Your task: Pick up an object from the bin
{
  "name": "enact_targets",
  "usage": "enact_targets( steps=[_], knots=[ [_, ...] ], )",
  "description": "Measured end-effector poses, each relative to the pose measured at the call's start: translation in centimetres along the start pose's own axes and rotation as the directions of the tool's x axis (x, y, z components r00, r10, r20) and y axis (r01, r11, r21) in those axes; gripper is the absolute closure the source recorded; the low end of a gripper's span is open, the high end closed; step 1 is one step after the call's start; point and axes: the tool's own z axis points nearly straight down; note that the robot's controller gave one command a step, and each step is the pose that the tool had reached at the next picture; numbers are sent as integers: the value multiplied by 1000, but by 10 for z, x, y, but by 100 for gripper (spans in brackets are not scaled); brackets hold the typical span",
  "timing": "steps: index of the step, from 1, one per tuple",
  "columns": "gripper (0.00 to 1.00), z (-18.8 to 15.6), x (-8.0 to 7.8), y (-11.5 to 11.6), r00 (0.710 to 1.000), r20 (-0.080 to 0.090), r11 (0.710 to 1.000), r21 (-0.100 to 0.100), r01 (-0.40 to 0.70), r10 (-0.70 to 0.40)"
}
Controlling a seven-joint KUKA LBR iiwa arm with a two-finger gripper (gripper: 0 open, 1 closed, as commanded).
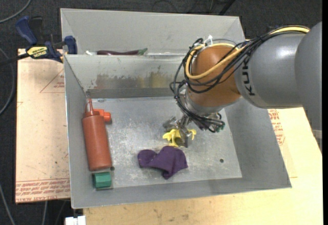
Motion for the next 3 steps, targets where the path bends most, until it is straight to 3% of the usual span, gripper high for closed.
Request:
enact_targets(
  steps=[1, 2, 3],
  knots=[
    [100, 0, 0, 0, 1000, 0, 1000, 0, 0, 0],
    [100, -108, 8, -34, 999, 4, 999, 0, 41, -41],
    [100, -108, 8, -34, 999, 4, 999, 0, 41, -41]
  ],
)
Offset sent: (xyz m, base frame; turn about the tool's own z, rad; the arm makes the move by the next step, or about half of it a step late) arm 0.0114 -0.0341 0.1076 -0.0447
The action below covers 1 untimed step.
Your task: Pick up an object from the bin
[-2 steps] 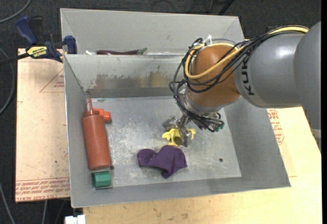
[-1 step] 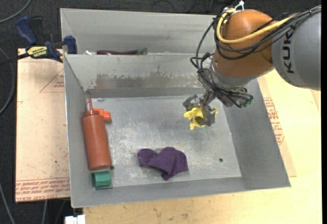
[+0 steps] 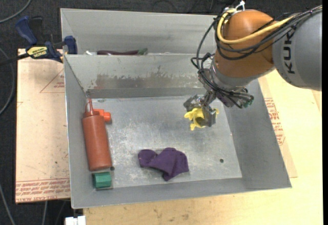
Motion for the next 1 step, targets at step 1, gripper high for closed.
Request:
enact_targets(
  steps=[1],
  knots=[
    [100, -173, 0, -1, 999, 10, 999, 8, 35, -35]
  ],
)
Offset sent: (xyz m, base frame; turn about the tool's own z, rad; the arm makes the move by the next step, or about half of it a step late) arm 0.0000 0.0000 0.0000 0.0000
